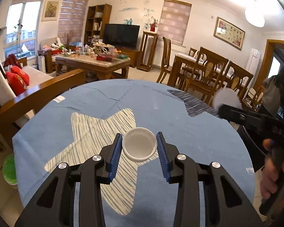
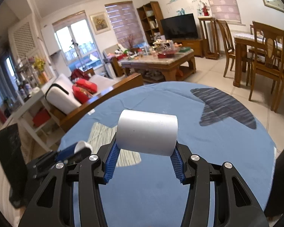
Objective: Collect trash
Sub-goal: 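Carry the white cup and paper roll over the black bin with both tools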
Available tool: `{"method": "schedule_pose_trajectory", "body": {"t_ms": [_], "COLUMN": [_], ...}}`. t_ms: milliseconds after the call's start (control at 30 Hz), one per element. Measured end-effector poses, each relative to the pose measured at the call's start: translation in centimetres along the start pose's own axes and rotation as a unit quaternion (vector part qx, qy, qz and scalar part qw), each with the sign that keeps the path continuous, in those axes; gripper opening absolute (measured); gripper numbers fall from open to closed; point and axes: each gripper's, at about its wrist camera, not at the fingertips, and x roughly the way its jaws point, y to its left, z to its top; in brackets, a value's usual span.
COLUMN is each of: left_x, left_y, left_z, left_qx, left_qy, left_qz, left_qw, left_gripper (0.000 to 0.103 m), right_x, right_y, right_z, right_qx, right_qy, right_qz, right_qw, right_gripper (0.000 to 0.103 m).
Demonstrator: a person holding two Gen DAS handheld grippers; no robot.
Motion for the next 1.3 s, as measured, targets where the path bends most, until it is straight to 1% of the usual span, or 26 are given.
{"method": "schedule_pose_trajectory", "body": {"t_ms": [167,333,400,500,600,667,733,800,833,933,1000,1133,1167,1300], "left_x": [-0.3,-0.3,-0.3,-0.2,0.1,0.6,1.2,2.1,2.4,3.9,4.8,6.3,6.8,8.0], "left_y": [0.8,1.1,1.0,-0.9,-4.1,-7.0,-9.9,-13.6,-14.8,-20.0,-22.7,-27.4,-28.8,-32.3], "left_z": [0.4,0.9,1.1,1.3,1.8,2.1,2.2,2.3,2.3,2.0,1.8,1.2,1.0,0.1], "left_qx": [-0.018,-0.021,-0.023,-0.006,0.022,0.044,0.063,0.086,0.093,0.117,0.128,0.155,0.163,0.183], "left_qy": [-0.009,-0.014,-0.016,-0.017,-0.017,-0.017,-0.016,-0.014,-0.013,-0.006,-0.001,0.009,0.012,0.021], "left_qz": [0.009,0.014,0.014,0.004,-0.019,-0.04,-0.065,-0.095,-0.105,-0.151,-0.173,-0.206,-0.216,-0.237], "left_qw": [0.9997,0.9996,0.9995,0.9998,0.9994,0.9981,0.9958,0.9917,0.9901,0.9816,0.9765,0.9662,0.9625,0.954], "left_gripper": [0.037,0.037,0.037,0.037,0.037,0.037,0.037,0.037,0.037,0.037,0.037,0.037,0.037,0.037], "right_x": [-2.7,-4.5,-5.2,-6.6,-8.0,-9.2,-10.2,-11.7,-12.4,-14.5,-16.2,-18.8,-19.4,-21.0], "right_y": [-1.7,-4.4,-5.4,-7.0,-8.8,-10.3,-11.6,-13.5,-14.4,-17.3,-19.6,-23.6,-24.7,-28.4], "right_z": [-1.5,-2.3,-2.7,-3.2,-3.6,-4.0,-4.2,-4.8,-5.0,-5.7,-6.4,-7.9,-8.2,-9.8], "right_qx": [0.014,0.032,0.04,0.047,0.059,0.068,0.076,0.089,0.097,0.118,0.135,0.162,0.168,0.194], "right_qy": [-0.011,-0.02,-0.024,-0.033,-0.044,-0.054,-0.063,-0.073,-0.078,-0.092,-0.103,-0.117,-0.12,-0.128], "right_qz": [-0.003,-0.008,-0.007,-0.011,-0.02,-0.027,-0.038,-0.054,-0.061,-0.086,-0.106,-0.139,-0.147,-0.166], "right_qw": [1.0,0.999,0.999,0.998,0.997,0.996,0.994,0.992,0.99,0.985,0.98,0.97,0.967,0.958], "right_gripper": [0.05,0.05,0.05,0.05,0.05,0.05,0.05,0.05,0.05,0.05,0.05,0.05,0.05,0.05]}}
